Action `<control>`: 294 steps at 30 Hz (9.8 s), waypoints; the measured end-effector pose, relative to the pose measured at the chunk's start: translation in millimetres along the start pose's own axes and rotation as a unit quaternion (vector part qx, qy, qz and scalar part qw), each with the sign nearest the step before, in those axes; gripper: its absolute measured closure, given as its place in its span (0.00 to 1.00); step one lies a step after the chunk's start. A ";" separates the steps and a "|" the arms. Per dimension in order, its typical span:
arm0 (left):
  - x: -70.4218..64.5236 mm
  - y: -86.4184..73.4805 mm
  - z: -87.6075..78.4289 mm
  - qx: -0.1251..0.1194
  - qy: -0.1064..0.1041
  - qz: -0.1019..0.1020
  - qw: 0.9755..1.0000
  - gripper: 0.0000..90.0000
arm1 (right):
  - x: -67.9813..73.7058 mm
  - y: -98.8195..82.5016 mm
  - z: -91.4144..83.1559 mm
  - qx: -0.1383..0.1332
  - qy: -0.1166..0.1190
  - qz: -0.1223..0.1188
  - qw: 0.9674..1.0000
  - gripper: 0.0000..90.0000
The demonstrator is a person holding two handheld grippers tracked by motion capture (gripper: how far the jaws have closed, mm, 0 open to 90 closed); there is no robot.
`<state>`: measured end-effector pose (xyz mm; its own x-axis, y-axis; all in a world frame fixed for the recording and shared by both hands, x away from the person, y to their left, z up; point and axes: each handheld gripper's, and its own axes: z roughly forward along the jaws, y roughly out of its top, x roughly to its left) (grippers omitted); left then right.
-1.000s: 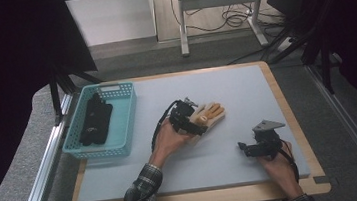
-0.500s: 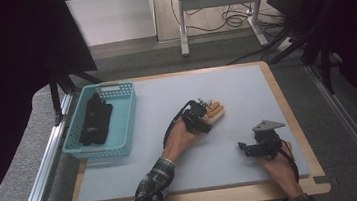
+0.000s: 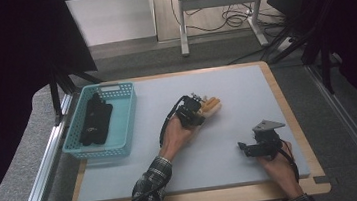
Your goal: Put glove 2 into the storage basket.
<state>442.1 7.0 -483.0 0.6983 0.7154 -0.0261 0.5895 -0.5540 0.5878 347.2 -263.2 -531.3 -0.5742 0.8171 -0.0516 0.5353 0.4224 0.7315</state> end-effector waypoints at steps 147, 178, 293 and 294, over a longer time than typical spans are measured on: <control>228.0 -159.6 -139.9 0.023 0.185 -0.275 0.943 0.39 | 0.1 -0.2 0.0 -0.001 0.000 0.000 1.000 0.19; 212.0 -173.5 -181.8 -0.068 0.148 -0.269 0.949 0.13 | 0.2 -0.2 0.0 -0.001 -0.001 0.000 1.000 0.19; 30.6 -134.3 -99.8 -0.137 -0.010 -0.065 0.988 0.04 | 0.2 0.0 0.0 -0.001 -0.001 -0.001 1.000 0.19; 28.1 -133.5 -98.0 -0.137 -0.012 -0.064 0.988 0.04 | 0.2 0.1 0.0 -0.001 -0.001 -0.001 1.000 0.19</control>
<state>343.3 142.8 -482.9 0.6367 0.7599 -0.1311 0.5435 -0.3216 0.7754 347.2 -263.0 -531.3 -0.5743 0.8168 -0.0545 0.5325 0.4233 0.7329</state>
